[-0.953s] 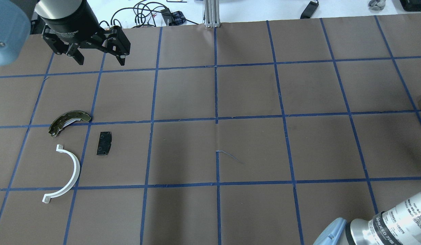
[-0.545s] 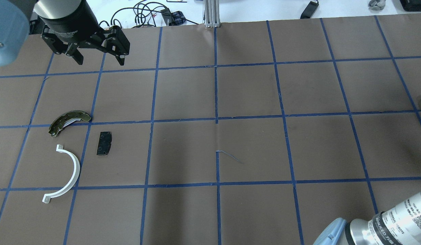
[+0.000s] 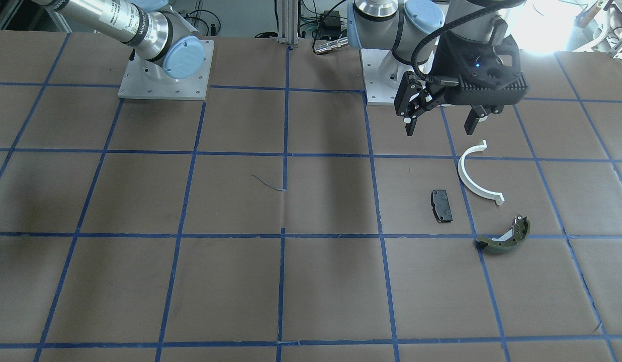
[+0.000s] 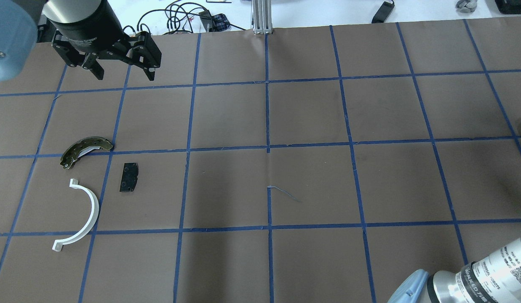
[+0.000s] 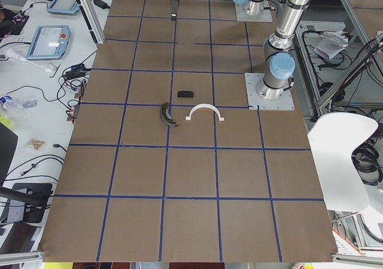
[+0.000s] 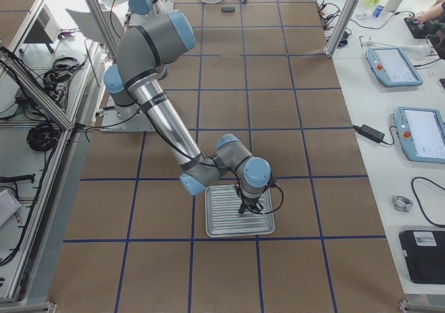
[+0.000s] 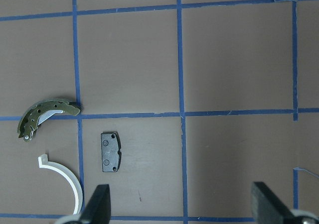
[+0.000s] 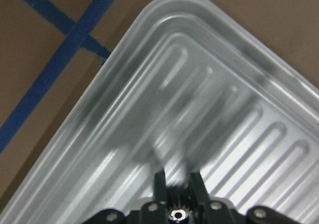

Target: Place bearing gear from tray to pile

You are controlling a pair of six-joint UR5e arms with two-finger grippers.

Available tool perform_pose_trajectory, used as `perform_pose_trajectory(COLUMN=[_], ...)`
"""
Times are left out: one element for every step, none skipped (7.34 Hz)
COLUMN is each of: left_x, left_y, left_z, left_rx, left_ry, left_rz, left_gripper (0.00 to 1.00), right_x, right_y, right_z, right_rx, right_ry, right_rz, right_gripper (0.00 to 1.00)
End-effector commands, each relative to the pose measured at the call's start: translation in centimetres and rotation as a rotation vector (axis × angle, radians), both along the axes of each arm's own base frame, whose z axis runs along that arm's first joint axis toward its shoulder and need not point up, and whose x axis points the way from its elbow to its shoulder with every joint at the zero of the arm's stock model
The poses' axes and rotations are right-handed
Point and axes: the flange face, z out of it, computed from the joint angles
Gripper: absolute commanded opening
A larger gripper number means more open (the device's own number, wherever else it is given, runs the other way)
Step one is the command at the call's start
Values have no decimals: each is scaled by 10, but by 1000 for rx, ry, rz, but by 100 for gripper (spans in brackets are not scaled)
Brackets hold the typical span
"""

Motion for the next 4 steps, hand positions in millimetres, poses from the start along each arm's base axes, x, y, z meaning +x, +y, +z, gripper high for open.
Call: perform_pose_trajectory(left_x=[0, 0, 0, 0], left_y=[0, 0, 1, 1], left_z=[1, 1, 1, 1], left_rx=[-1, -1, -3, -3], left_ry=[0, 0, 0, 2], left_rz=[-1, 0, 0, 3], left_gripper=[100, 100, 100, 100], right_x=[0, 0, 0, 0], right_y=[-2, -2, -1, -3], right_z=[4, 3, 2, 7], right_rx=[-4, -1, 0, -2], right_ry=[6, 5, 3, 10], right_rz=[0, -1, -1, -3], right_gripper=[18, 15, 13, 11])
